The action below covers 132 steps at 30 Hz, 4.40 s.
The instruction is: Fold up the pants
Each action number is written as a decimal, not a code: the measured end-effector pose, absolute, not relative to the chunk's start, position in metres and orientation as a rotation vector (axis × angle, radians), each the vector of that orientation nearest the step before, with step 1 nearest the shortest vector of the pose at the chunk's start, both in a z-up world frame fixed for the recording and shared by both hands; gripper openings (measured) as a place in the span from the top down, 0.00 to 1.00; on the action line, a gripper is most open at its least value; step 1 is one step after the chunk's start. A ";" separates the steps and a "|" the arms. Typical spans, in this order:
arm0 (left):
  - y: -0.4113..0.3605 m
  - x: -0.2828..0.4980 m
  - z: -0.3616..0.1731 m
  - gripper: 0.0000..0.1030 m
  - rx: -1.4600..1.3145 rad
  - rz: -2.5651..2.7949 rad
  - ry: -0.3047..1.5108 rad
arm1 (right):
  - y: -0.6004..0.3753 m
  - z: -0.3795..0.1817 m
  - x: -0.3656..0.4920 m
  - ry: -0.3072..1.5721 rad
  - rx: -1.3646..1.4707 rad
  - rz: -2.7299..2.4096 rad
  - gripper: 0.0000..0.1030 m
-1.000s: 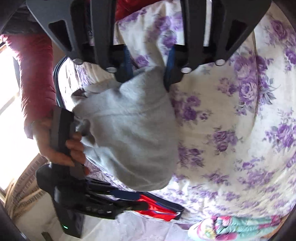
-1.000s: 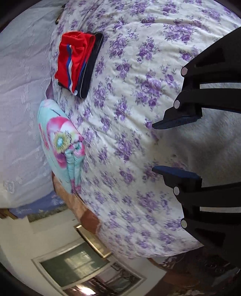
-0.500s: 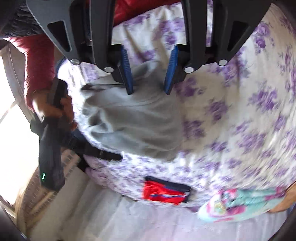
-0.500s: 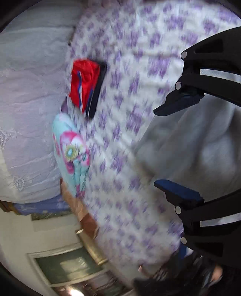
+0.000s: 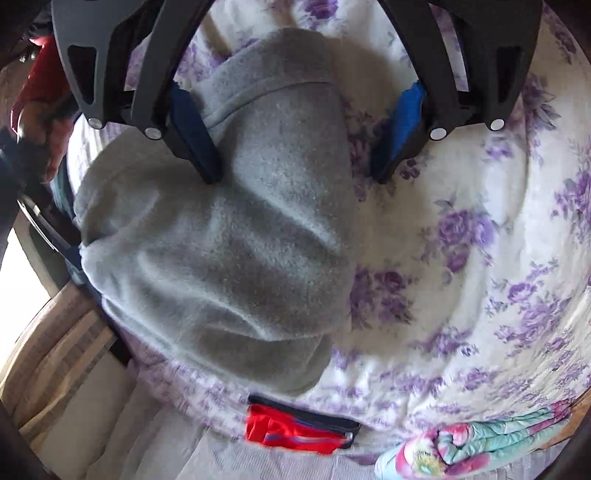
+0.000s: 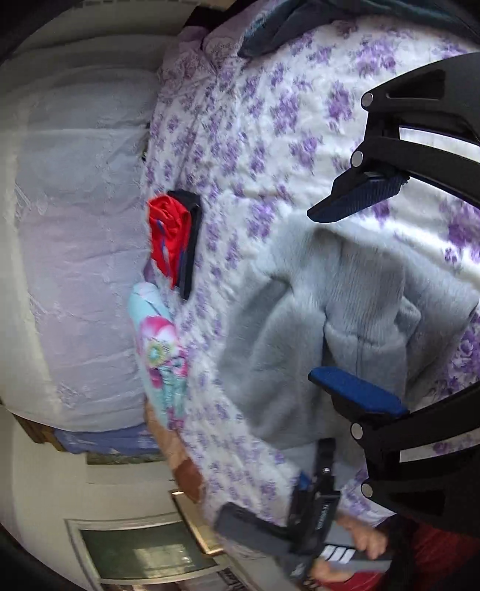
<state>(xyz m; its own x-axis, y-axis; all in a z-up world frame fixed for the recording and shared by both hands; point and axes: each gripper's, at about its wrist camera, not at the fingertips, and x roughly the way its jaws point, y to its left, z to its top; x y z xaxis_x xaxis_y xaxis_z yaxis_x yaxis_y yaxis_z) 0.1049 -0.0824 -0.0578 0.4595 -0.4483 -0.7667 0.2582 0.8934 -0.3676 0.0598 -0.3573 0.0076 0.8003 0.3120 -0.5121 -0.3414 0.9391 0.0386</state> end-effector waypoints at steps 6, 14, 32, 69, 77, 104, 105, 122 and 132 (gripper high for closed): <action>-0.073 0.097 0.010 0.25 -0.196 -0.425 0.851 | -0.364 -0.023 0.074 0.685 -0.074 0.315 0.20; -0.131 0.175 -0.012 0.16 -0.009 -0.373 0.955 | -0.410 -0.067 0.076 0.707 0.354 0.421 0.12; -0.120 0.201 -0.039 0.04 -0.013 -0.240 0.931 | -0.358 -0.056 0.086 0.714 0.170 0.471 0.03; -0.085 0.120 -0.044 0.05 -0.148 -0.312 0.776 | -0.403 -0.076 0.115 0.779 0.532 0.549 0.03; -0.089 0.109 -0.044 0.05 -0.100 -0.279 0.747 | -0.402 -0.078 0.110 0.768 0.502 0.559 0.03; -0.090 0.150 0.006 0.72 -0.151 -0.595 0.840 | -0.382 -0.004 0.124 0.671 0.356 0.598 0.43; -0.092 0.161 0.021 0.72 -0.124 -0.581 0.795 | -0.383 0.006 0.138 0.655 0.353 0.607 0.43; -0.144 0.585 0.101 0.61 -0.116 -0.263 0.769 | -0.411 0.080 0.566 0.638 0.407 0.410 0.40; -0.147 0.623 0.008 0.15 -0.012 -0.071 0.806 | -0.417 0.001 0.613 0.744 0.458 0.332 0.10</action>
<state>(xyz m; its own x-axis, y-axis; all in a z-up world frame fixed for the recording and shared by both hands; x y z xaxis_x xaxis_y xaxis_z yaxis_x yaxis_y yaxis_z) 0.6231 -0.1471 0.0083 0.6898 -0.0683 -0.7208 0.0592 0.9975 -0.0379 0.6129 -0.4172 0.0008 0.6919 0.4440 -0.5694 -0.1273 0.8513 0.5091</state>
